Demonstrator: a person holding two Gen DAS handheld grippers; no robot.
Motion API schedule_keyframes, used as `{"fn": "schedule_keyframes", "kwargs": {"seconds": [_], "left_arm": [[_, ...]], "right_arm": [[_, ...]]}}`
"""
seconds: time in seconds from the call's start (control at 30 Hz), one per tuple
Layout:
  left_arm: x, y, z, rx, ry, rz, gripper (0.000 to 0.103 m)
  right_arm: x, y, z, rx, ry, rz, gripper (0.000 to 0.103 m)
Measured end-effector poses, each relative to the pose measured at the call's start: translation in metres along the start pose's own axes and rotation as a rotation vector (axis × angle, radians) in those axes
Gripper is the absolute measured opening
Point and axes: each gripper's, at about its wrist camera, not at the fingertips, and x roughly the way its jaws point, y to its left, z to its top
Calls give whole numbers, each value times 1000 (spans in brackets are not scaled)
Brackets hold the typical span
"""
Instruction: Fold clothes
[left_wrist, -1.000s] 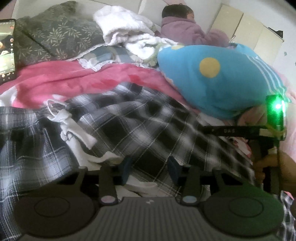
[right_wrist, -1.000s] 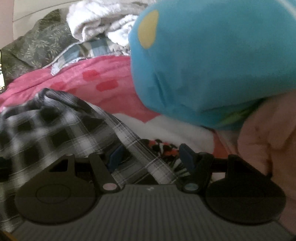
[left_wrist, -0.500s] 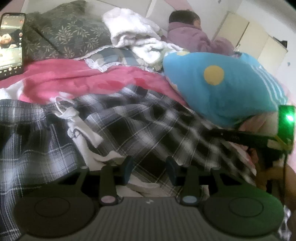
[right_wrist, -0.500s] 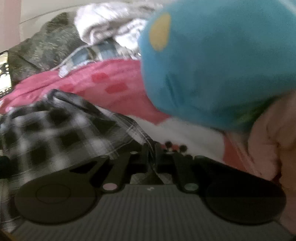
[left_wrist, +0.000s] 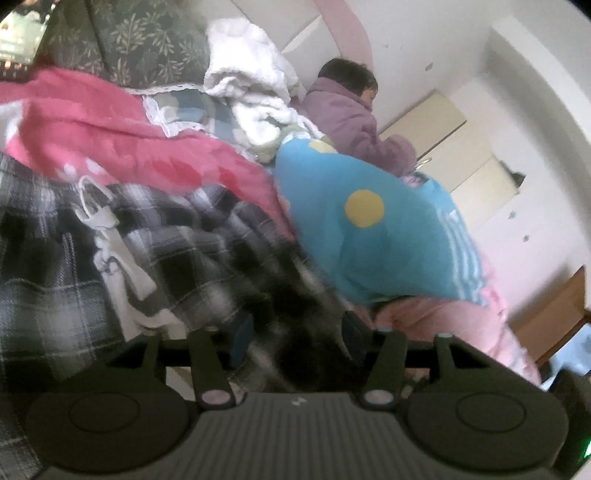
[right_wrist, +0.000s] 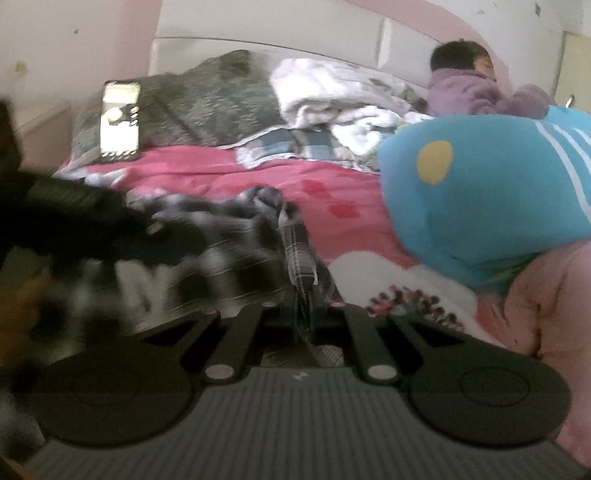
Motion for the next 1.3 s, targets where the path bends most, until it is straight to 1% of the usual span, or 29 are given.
{"fn": "schedule_keyframes", "kwargs": {"seconds": [0.1,0.2,0.27,0.37,0.4,0.43,0.5,0.6,0.67,0.73,0.77,0.83,0.9,0.97,1.03,1.07,1.1,1.13,1.17,1.2,1.23,1.3], "left_arm": [[6,0,0,-7,39,-32,58],[17,2,-3,-18,92,-16,58],[23,4,-4,-32,104,0,58],[26,9,-2,-57,97,10,58],[26,9,-1,-62,88,12,58],[27,10,0,-65,86,14,58],[30,11,-1,-73,87,20,54],[34,11,-1,-71,91,39,50],[38,11,-1,-70,94,52,49],[41,11,-1,-69,97,65,50],[42,12,-1,-68,98,71,50],[45,12,-1,-67,101,84,52],[48,12,-1,-65,104,98,53],[54,7,-2,-45,104,121,53],[57,2,-5,-9,95,145,50],[59,-1,-6,9,91,157,49],[60,-4,-7,27,86,169,43],[62,-6,-9,45,83,181,37],[62,-7,-10,61,84,192,23],[64,-7,-11,66,91,201,16],[65,-6,-12,68,96,207,14],[60,-5,-10,48,86,191,9]], "right_arm": [[-4,23,-9,-46,21,-5,4],[-6,43,-17,-99,35,-11,3],[-8,52,-19,-125,38,-14,3],[-11,61,-21,-143,30,-16,3],[-13,62,-21,-141,25,-8,1],[-14,64,-21,-140,20,-1,1],[-17,70,-21,-156,11,9,1],[-17,79,-20,-192,12,11,0],[-16,79,-19,-197,11,-4,1],[-15,75,-18,-181,4,-20,3],[-14,72,-16,-171,7,-16,3],[-13,69,-15,-159,6,-17,6],[-13,67,-14,-139,10,-23,19],[-21,66,-14,-124,13,-43,27],[-39,60,-19,-60,6,-76,32],[-52,54,-23,5,1,-85,36],[-65,47,-28,70,-4,-94,42],[-79,38,-35,147,-11,-106,44],[-97,27,-45,241,-21,-121,47],[-113,17,-54,330,-32,-132,50],[-129,6,-64,423,-46,-144,51],[-167,-20,-91,660,-100,-181,59]]}}
